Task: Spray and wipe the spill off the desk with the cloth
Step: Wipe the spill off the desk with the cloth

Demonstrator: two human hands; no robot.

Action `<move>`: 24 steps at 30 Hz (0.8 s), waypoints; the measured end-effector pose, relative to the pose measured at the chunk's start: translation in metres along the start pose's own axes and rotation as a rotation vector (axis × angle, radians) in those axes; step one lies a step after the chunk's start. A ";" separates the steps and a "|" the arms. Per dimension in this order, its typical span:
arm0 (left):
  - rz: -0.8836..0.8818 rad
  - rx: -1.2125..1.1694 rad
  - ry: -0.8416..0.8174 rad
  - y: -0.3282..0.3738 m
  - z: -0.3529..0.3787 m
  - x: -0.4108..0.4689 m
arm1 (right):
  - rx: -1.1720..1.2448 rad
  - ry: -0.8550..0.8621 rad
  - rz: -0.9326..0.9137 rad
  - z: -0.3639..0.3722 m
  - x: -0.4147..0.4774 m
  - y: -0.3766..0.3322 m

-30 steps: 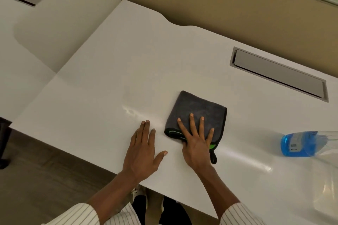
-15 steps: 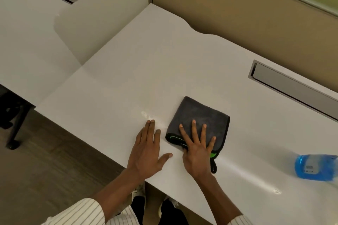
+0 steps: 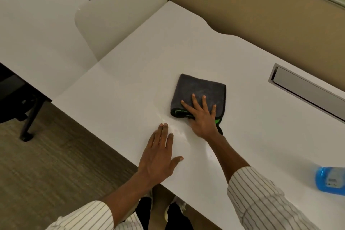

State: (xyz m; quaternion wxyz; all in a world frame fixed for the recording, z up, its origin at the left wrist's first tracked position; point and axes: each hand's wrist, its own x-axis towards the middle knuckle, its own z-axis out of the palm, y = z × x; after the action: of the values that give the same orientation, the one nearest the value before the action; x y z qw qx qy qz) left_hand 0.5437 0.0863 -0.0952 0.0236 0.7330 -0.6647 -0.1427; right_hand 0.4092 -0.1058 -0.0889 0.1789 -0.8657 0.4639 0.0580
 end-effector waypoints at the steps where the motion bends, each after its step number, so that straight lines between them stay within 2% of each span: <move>1: 0.000 -0.004 0.010 -0.002 0.001 -0.002 | 0.005 -0.012 -0.056 0.001 -0.008 0.000; 4: 0.007 -0.024 0.036 -0.011 0.005 -0.012 | 0.003 -0.022 -0.154 0.008 -0.043 0.006; 8: 0.002 -0.009 0.072 -0.025 0.009 -0.021 | -0.006 0.020 -0.148 0.023 -0.085 0.013; 15: -0.020 0.021 0.070 -0.037 0.008 -0.029 | 0.069 0.022 0.030 -0.002 -0.012 -0.024; 19: -0.041 -0.019 0.061 -0.038 0.007 -0.032 | 0.013 -0.034 -0.101 0.000 0.002 -0.045; 24: -0.024 -0.065 0.089 -0.039 0.008 -0.032 | 0.054 -0.036 -0.262 0.020 -0.059 -0.037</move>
State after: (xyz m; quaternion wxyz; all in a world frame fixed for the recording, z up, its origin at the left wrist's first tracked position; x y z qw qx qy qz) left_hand 0.5768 0.1230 -0.1056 0.0752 0.7453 -0.6493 -0.1317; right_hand 0.4078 -0.0332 -0.0823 0.2163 -0.9126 0.3448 0.0373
